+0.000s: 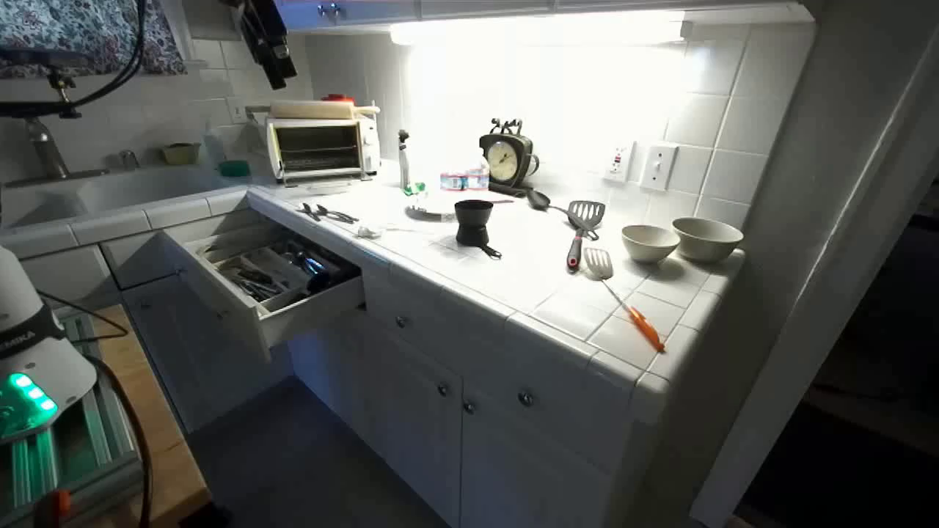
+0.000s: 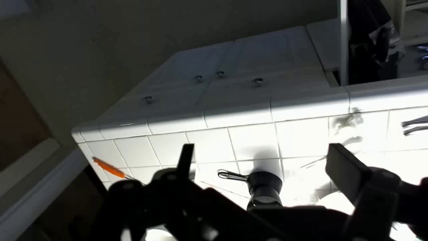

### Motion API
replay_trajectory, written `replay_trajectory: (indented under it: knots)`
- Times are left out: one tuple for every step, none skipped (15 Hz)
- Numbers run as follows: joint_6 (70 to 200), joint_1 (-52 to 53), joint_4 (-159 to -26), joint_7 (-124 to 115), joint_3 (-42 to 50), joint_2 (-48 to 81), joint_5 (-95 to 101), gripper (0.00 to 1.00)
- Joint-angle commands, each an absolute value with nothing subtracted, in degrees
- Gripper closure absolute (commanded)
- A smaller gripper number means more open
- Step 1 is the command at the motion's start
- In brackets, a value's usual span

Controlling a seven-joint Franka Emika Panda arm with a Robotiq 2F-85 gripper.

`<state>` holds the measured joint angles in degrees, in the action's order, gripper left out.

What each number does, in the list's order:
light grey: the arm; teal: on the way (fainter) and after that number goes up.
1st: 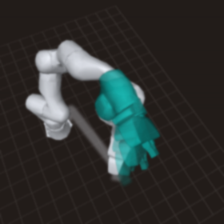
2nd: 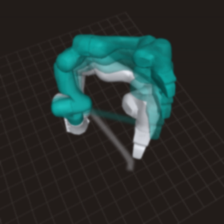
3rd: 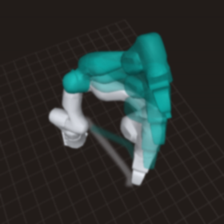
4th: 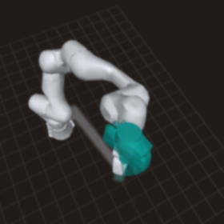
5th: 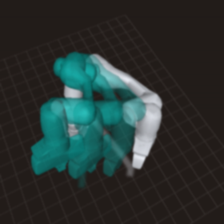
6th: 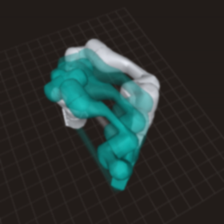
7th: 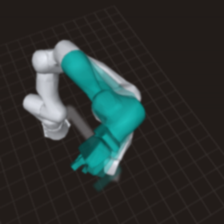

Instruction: Separate the two spoons

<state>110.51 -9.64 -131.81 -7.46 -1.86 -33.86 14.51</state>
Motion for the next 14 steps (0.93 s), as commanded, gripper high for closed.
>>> replay_trajectory:
  knots:
    - [110.2, -8.6, -131.7, -7.9, -1.1, -33.8, 15.0, 0.0]
    - [110.2, -8.6, -131.7, -7.9, -1.1, -33.8, 15.0, 0.0]
    - [110.2, -8.6, -131.7, -7.9, -1.1, -33.8, 15.0, 0.0]
    - [110.2, -8.6, -131.7, -7.9, -1.1, -33.8, 15.0, 0.0]
    - [110.2, -8.6, -131.7, -7.9, -1.1, -33.8, 15.0, 0.0]
    - [110.2, -8.6, -131.7, -7.9, -1.1, -33.8, 15.0, 0.0]
    - [111.9, -8.4, -132.1, -8.1, -0.9, -33.9, 14.9, 0.0]
    - [112.1, -8.3, -132.0, -8.4, -1.1, -33.3, 14.8, 0.0]
    - [111.9, -7.8, -131.6, -8.7, -1.4, -31.9, 14.2, 0.0]
    - [111.5, -7.1, -131.3, -8.4, -1.5, -31.0, 13.3, 0.0]
    - [111.2, -6.6, -131.1, -9.3, -1.9, -30.0, 12.5, 0.0]
    - [110.8, -6.0, -130.9, -9.7, -2.0, -29.1, 11.6, 0.0]
    - [110.3, -5.4, -130.6, -10.7, -2.4, -28.1, 11.1, 0.0]
    - [110.3, -4.8, -130.7, -11.6, -2.7, -27.3, 10.4, 0.0]
